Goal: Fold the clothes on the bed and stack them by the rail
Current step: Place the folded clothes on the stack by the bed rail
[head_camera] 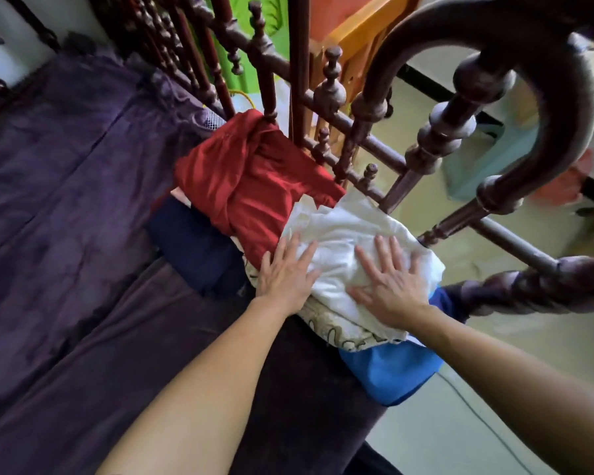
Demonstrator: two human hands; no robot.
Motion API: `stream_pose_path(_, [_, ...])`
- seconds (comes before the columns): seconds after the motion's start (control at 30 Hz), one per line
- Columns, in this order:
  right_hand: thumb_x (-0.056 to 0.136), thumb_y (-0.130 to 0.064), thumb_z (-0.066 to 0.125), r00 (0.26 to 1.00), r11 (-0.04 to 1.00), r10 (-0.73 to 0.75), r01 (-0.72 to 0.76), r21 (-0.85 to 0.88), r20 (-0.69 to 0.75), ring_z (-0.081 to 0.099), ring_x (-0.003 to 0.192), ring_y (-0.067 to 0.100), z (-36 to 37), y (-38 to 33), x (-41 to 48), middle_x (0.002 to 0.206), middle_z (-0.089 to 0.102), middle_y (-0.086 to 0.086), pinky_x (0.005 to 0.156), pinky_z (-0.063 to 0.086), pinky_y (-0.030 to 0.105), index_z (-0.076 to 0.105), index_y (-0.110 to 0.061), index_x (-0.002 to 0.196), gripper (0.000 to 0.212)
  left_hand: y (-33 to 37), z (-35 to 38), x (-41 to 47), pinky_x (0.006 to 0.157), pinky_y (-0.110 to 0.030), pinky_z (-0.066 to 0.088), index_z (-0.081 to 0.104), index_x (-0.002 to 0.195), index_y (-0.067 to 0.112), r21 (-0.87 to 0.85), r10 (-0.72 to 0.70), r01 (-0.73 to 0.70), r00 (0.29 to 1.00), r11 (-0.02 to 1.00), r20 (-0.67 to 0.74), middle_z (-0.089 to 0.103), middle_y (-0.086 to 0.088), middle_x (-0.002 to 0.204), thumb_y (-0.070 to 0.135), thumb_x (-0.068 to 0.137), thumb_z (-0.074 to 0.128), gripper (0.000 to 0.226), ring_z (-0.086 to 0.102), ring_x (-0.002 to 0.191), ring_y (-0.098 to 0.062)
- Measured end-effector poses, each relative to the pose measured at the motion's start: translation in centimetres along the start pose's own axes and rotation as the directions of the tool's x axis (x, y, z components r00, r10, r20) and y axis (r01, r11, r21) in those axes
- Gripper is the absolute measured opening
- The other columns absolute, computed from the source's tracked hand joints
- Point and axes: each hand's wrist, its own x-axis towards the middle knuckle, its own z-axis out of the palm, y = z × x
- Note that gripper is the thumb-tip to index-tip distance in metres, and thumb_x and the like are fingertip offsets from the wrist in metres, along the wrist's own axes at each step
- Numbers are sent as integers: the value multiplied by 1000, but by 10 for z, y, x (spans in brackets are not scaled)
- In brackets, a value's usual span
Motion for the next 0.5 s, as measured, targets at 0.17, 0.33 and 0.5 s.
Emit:
stream_pose_path(0.17, [87,-61,42,993,1000,-2,2,4,-120,2,147,32,-33,-27,-12,160,9,12,113,10,57,20,-31,148,72,-25,-8,-59,112,-43,23,28,147,29,-89,-124,110,978,990,-169,18,1,157,39,99,36,49,19,142,-23])
stream_pose_path(0.33, [83,-39,63,924,955,-231,275,109,-303,41,131,34,-44,-130,-49,142,47,12,99,36,50,56,-20,129,50,-93,11,-181,89,-36,42,54,125,21,-222,-387,358,917,907,-100,57,-1,122,35,97,43,33,54,112,-23])
stream_pose_path(0.5, [90,-48,49,911,901,-402,412,138,-94,48,120,26,-7,-243,-119,129,52,1,88,43,38,52,-25,130,46,-152,64,-338,81,-33,46,58,119,23,-291,-594,561,804,775,-34,63,1,116,38,97,43,30,58,108,-21])
